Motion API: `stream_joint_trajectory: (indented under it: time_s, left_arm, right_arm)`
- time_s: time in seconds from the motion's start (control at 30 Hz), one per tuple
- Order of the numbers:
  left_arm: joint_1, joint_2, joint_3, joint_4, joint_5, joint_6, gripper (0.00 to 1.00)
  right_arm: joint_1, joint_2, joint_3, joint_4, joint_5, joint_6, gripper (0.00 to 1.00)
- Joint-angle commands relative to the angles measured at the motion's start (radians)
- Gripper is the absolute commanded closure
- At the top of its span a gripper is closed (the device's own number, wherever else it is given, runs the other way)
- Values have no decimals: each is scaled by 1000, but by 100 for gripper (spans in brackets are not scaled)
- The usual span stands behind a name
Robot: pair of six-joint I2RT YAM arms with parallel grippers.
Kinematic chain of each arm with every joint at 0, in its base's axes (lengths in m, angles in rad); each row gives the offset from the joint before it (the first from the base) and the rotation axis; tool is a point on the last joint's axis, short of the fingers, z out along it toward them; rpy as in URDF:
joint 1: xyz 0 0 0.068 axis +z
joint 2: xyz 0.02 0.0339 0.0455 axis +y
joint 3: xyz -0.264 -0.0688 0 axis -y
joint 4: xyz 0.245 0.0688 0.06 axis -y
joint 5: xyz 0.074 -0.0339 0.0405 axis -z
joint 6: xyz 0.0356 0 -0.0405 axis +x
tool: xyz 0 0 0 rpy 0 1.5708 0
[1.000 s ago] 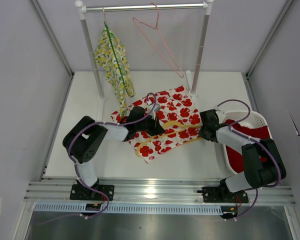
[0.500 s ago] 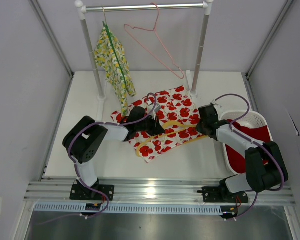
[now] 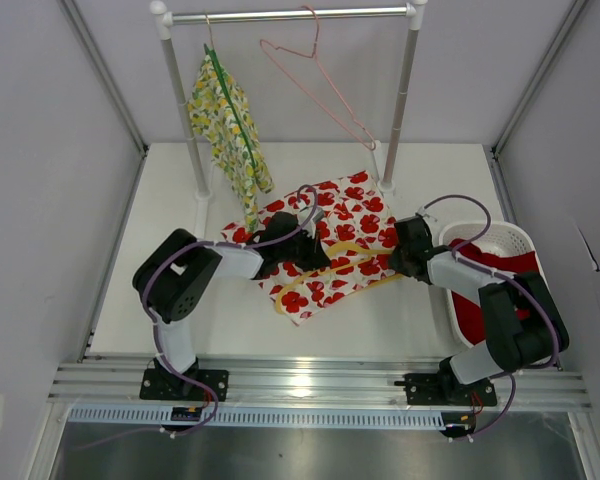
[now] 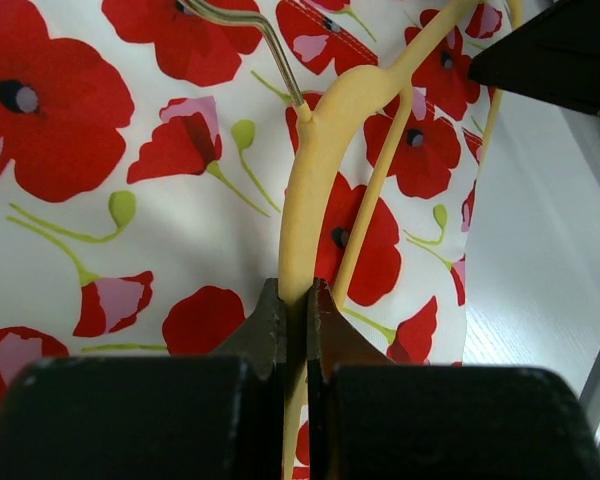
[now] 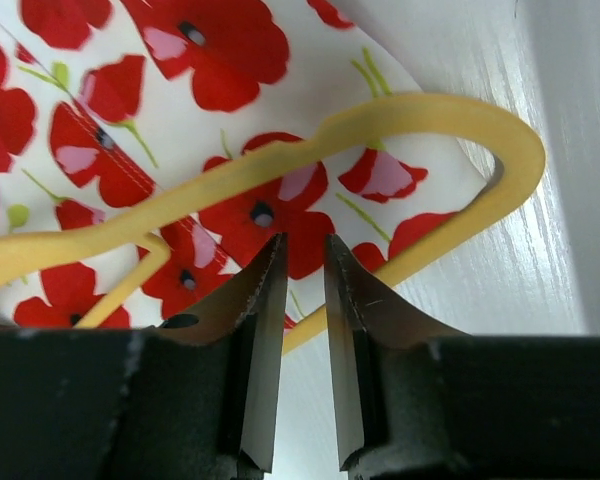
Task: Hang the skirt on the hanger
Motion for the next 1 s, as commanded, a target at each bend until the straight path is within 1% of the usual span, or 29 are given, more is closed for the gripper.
stream_joint_trajectory:
  time_s: [0.0, 0.03, 0.07, 0.13, 0.3, 0.37, 0.5, 0.6, 0.67, 0.7, 0.77, 0.87, 0.9, 0.93, 0.97]
  left_arm:
    - [-5, 44, 14, -133, -125, 41, 100]
    - [-5, 45, 24, -138, -127, 41, 100]
    - [-5, 47, 25, -140, -125, 41, 100]
    - [-6, 48, 28, -143, -125, 42, 100]
    - [-5, 44, 34, -155, -127, 54, 100]
    - [-5, 45, 34, -158, -127, 57, 100]
    - [-5, 48, 37, -163, -128, 60, 100]
    - [-5, 50, 39, -166, -128, 64, 100]
    - [-5, 51, 41, -167, -127, 65, 100]
    - [-5, 53, 41, -166, -127, 65, 100]
    - [-6, 53, 41, -166, -124, 65, 100]
    - [-5, 55, 39, -166, -122, 68, 100]
    - [-5, 53, 39, -164, -123, 70, 100]
    - [-5, 52, 41, -164, -124, 70, 100]
    - [-5, 51, 42, -161, -124, 70, 100]
  right_arm:
    - [-7, 5, -21, 66, -9, 3, 73]
    - [-5, 13, -18, 66, -17, 0, 70]
    - [-7, 25, -10, 60, -17, -4, 65]
    - [-5, 33, -9, 57, -20, -6, 61]
    - [-4, 53, -2, 31, -5, -1, 46]
    - [-4, 64, 7, 19, 0, -3, 43]
    - [1, 100, 34, 2, 3, -12, 44]
    - [18, 104, 42, -10, 18, -20, 51]
    - [21, 114, 45, -12, 14, -17, 66]
    - [22, 117, 45, -10, 8, -18, 68]
    - [25, 125, 45, -4, 6, -15, 77]
    - [32, 131, 50, -3, 5, -15, 85]
    - [33, 134, 53, -6, 5, -15, 86]
    - [33, 136, 59, -16, 2, -17, 91]
    - [33, 130, 70, -24, 1, -17, 94]
